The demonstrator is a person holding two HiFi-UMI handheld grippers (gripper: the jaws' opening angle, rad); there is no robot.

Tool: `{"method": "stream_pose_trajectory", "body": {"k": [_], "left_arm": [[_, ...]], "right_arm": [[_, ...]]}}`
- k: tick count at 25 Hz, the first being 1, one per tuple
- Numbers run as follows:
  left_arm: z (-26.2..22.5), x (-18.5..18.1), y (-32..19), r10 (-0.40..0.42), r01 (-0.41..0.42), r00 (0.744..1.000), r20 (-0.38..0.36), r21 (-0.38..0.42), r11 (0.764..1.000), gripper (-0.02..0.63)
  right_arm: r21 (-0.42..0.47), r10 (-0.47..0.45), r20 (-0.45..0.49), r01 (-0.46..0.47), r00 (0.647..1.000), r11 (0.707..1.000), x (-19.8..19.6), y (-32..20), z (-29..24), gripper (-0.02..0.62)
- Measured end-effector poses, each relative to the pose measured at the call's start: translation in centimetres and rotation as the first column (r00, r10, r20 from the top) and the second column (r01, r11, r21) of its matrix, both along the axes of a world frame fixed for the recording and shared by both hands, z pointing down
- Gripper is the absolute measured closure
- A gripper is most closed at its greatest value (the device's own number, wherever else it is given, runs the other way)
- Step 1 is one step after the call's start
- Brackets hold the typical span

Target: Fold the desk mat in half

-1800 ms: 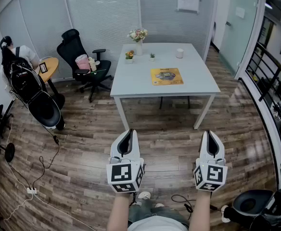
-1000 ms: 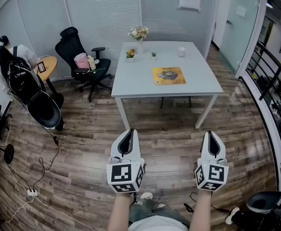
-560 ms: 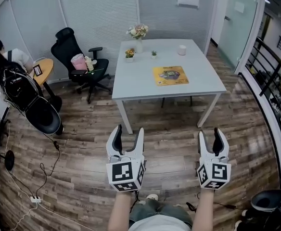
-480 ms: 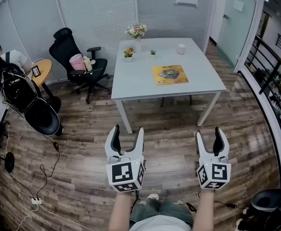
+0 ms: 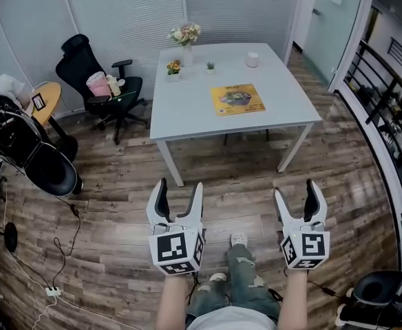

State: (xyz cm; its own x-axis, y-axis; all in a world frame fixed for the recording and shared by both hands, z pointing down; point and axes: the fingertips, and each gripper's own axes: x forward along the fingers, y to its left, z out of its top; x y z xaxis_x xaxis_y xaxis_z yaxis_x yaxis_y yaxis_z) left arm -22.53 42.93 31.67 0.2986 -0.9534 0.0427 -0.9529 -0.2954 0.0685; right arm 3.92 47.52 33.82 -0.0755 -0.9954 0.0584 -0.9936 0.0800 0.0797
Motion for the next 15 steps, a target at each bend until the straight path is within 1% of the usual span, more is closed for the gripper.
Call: {"method": "stream_pose_trajectory", "body": {"k": [6, 10, 15], "left_arm": [[0.5, 1.3, -3.6, -0.007, 0.007, 1.0, -0.002, -0.004, 1.0, 0.29], [0.7, 2.5, -6.9, -0.025, 0.025, 1.0, 0.004, -0.007, 1.0, 0.29], [0.1, 3.7, -11.9, -0.06, 0.06, 0.998, 0.015, 0.008, 0.998, 0.29]], "right_arm": [[-0.007, -0.007, -0.003, 0.007, 1.0, 1.0, 1.4, -4.0, 0.6, 0.204], [0.001, -0.023, 0.006, 0.023, 1.0, 1.0, 2.7, -8.1, 0.6, 0.204], [0.013, -0.062, 0.015, 0.062, 0.998, 0.998, 3.8, -14.0, 0.4, 0.204]]}}
